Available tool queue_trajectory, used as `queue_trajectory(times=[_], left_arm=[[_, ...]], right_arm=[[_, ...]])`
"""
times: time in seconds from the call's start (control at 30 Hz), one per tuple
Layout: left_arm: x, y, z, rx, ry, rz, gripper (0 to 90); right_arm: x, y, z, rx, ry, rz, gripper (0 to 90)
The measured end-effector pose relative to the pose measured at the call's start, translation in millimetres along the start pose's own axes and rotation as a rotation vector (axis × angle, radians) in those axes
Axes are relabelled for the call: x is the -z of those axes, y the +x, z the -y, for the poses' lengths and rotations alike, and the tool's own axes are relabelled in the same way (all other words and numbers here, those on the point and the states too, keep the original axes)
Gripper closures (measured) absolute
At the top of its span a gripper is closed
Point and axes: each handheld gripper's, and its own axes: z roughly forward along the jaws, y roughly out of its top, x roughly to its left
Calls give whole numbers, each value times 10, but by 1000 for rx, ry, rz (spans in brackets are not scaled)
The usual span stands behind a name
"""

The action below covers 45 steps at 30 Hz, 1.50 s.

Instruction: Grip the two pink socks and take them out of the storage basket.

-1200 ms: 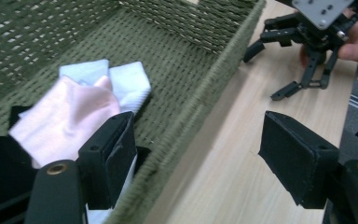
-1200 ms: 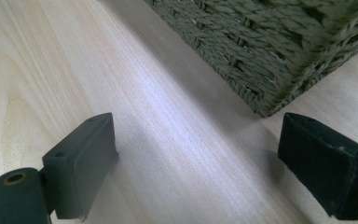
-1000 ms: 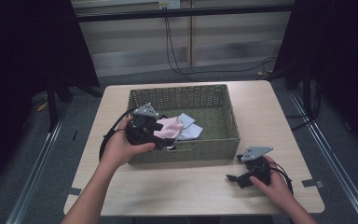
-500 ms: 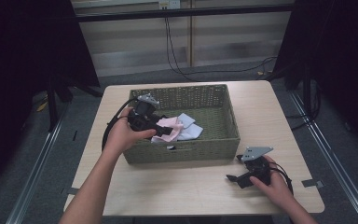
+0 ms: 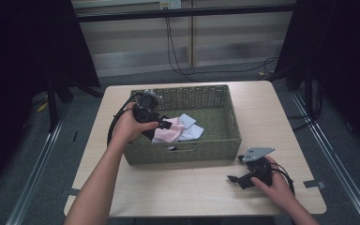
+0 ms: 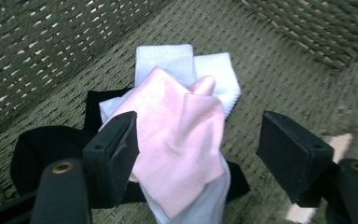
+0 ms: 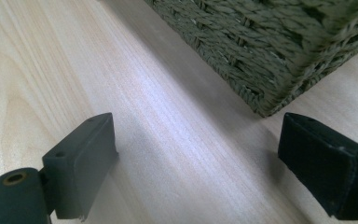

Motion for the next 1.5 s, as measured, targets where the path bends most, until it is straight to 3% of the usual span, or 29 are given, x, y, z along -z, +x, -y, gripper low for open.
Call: queue_trajectory(times=[0.27, 0.4, 0.53, 0.63, 0.83, 1.03, 1.27, 1.5], left_arm=[[-168, 104, -20, 13, 46, -7, 392], [-283, 134, -28, 19, 73, 29, 429], [-344, 147, -54, 19, 89, 19, 471], [-371, 151, -71, 53, 91, 20, 531], [-442, 150, -92, 28, 121, 33, 586], [-500, 153, -91, 7, 169, 11, 661], [-476, 163, -119, -20, 199, 22, 859], [-356, 168, -206, -33, 208, 18, 874]], right_arm=[[0, 0, 0, 0, 0, 0, 106], [-3, -1, 0, 1, -3, 1, 106], [-2, 0, 0, 0, -3, 0, 106], [1, 3, -1, -5, 0, -1, 106], [-2, 0, -1, 0, -3, -1, 106], [-2, 0, 0, 1, -3, -1, 106], [-2, 1, 0, -1, -3, -1, 106], [-1, 2, 0, -2, -2, -1, 106]])
